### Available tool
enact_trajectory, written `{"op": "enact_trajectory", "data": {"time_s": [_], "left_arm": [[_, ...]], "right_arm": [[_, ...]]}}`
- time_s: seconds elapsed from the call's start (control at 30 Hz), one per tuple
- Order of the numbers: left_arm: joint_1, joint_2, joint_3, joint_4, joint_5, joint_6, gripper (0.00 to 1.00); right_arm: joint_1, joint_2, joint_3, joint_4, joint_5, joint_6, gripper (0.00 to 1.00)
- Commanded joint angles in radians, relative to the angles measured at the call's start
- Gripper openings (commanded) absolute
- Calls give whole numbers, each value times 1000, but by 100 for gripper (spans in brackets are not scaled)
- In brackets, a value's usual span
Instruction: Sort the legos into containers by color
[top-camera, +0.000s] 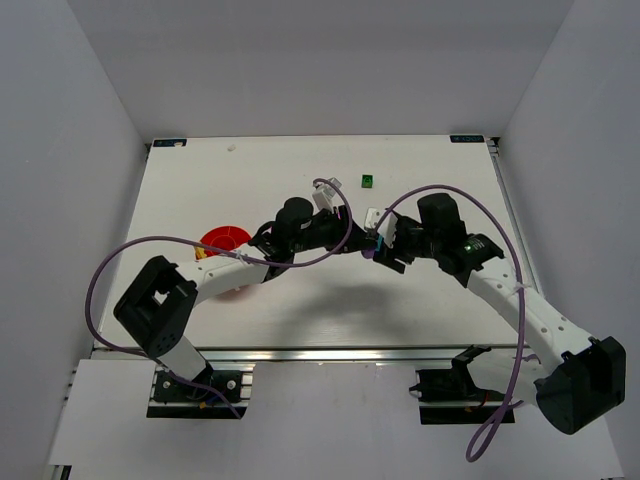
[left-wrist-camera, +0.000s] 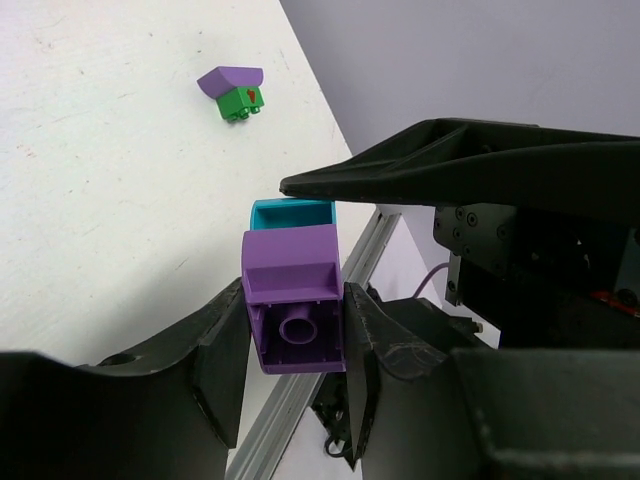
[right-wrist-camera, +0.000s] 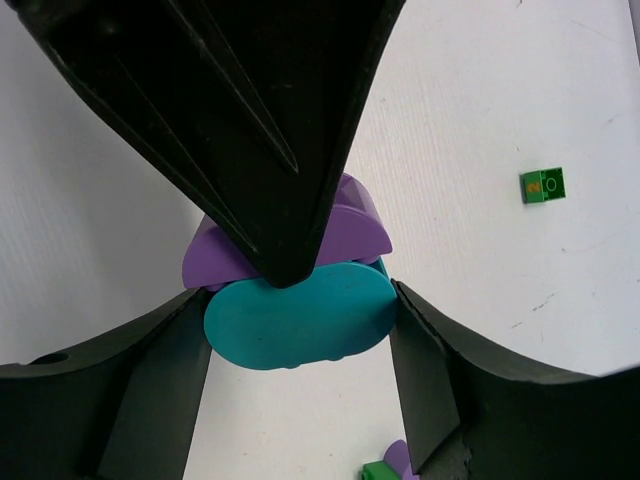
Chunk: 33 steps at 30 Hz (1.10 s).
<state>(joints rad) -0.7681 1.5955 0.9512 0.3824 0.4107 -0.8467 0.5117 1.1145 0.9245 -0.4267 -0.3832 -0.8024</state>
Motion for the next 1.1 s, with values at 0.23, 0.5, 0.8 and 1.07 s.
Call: {"op": "enact_trajectory", "data": {"time_s": [0.23, 0.5, 0.8, 1.07], "left_arm": [[-5, -49, 49, -103, -33, 77, 0], [41, -239, 58, -419, -213, 259, 0], [96, -483, 3, -726, -395, 321, 0], [115, -660, 1, -1005, -630, 348, 0]], "right_arm": [[2, -24, -55, 118, 116, 101, 0], [-12, -16, -118, 183, 164, 192, 0], [-22, -42, -173, 226, 142, 258, 0], [-51, -71, -222, 287, 103, 313, 0]]}}
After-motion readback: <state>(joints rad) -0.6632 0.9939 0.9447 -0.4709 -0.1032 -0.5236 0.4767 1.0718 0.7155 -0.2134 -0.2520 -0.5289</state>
